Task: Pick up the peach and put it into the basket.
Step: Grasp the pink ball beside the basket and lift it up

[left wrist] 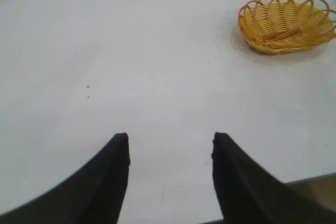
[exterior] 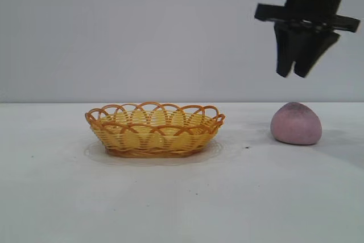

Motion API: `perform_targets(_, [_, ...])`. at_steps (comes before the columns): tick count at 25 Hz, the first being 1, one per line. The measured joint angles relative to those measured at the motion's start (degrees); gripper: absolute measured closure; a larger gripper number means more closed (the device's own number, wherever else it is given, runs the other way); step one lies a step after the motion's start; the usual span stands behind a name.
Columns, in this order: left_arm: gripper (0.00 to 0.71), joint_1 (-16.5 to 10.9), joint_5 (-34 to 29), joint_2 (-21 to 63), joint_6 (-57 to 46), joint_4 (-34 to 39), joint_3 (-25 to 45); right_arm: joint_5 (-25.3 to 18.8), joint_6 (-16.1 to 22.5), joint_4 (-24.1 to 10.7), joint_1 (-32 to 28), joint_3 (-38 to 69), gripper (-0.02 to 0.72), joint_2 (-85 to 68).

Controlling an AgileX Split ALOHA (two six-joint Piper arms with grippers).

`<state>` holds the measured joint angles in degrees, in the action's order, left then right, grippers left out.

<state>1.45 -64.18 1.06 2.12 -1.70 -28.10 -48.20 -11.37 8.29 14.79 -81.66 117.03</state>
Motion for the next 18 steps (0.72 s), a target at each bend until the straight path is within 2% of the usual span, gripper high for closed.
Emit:
perform_targets(4, [0.391, -2.7, 0.0, 0.0, 0.0, -0.1, 0.0, 2.1, 0.0, 0.0, 0.0, -0.2, 0.495, 4.1])
perform_targets(5, [0.391, -2.9, 0.0, 0.0, 0.0, -0.1, 0.0, 2.6, -0.1, 0.0, 0.0, -0.6, 0.591, 4.6])
perform_targets(8, [0.391, -2.9, 0.0, 0.0, 0.0, -0.1, 0.0, 3.6, -1.8, 1.3, 0.4, -0.7, 0.703, 2.8])
perform_targets(12, [0.391, -2.9, 0.0, 0.0, 0.0, -0.1, 0.0, 4.2, -6.3, 5.6, 5.6, -0.4, 0.703, -6.0])
perform_targets(16, [0.391, -2.9, 0.0, 0.0, 0.0, -0.2, 0.0, 4.9, -8.6, 10.2, 13.2, -0.5, 0.703, -11.3])
perform_targets(18, [0.391, -2.9, 0.0, 0.0, 0.0, -0.2, 0.0, 6.1, -9.4, 11.0, 17.1, -0.5, 0.703, -10.3])
